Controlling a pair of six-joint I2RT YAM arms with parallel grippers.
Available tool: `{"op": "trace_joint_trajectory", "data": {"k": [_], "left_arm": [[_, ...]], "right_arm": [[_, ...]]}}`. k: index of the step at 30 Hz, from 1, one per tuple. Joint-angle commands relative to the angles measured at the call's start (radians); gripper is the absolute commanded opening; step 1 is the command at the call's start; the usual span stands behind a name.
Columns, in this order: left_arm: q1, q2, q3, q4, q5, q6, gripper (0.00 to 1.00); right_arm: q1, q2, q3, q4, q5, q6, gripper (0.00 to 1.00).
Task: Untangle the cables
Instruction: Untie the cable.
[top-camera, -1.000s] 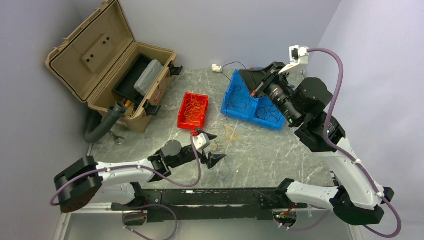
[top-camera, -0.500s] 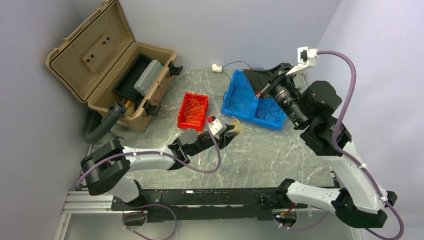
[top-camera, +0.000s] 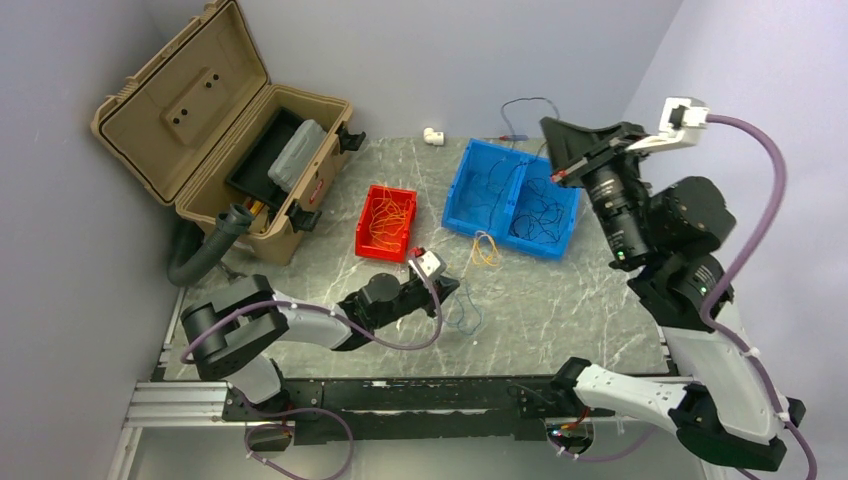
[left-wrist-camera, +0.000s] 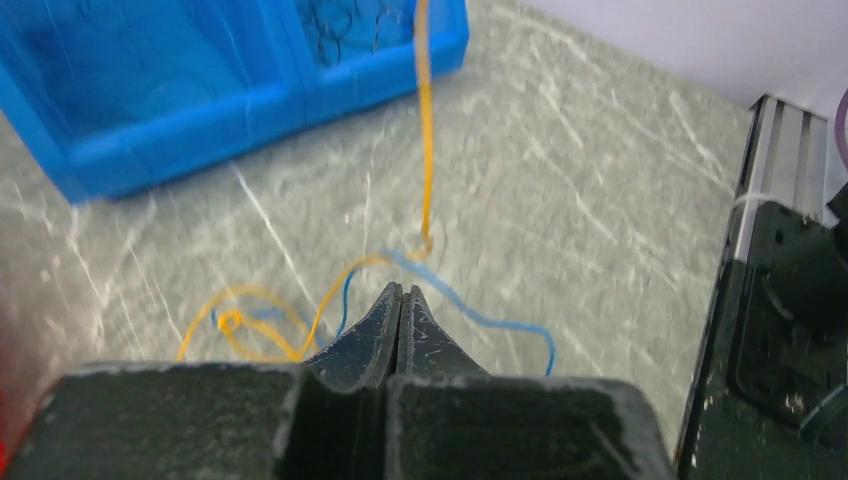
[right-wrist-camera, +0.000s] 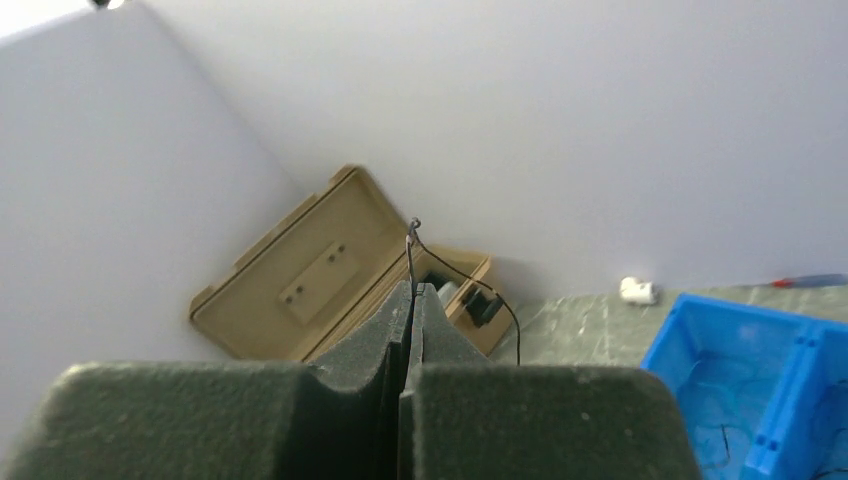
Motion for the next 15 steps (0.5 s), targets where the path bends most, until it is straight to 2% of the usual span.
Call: {"op": "trace_joint_trajectory", "data": {"k": [1, 4, 8, 11, 15], "left_arm": [[0.000, 0.004, -0.077, 0.115, 0.023, -0.101, 0.00], [-0.001, -0.026, -0.144, 0.133, 0.039, -0.119, 0.00], [-0.002, -0.141, -0.175, -0.004, 0.036, -0.107, 0.00], [-0.003, -0.251, -0.150, -0.202, 0.030, -0.091, 0.00], [-0.002, -0.372, -0.071, -0.549, 0.025, -0.069, 0.00]], "right_arm": [[-0.001, -0.047, 0.031, 0.100, 0.167, -0.102, 0.00], [-0.002, -0.064, 0.002, 0.123, 0.224, -0.139, 0.00], [-0.003, -0.068, -0.071, 0.150, 0.329, -0.185, 0.00], [-0.001, -0.055, -0.123, 0.168, 0.407, -0.230, 0.00], [-0.018, -0.018, -0.171, 0.199, 0.521, -0.302, 0.00]]}}
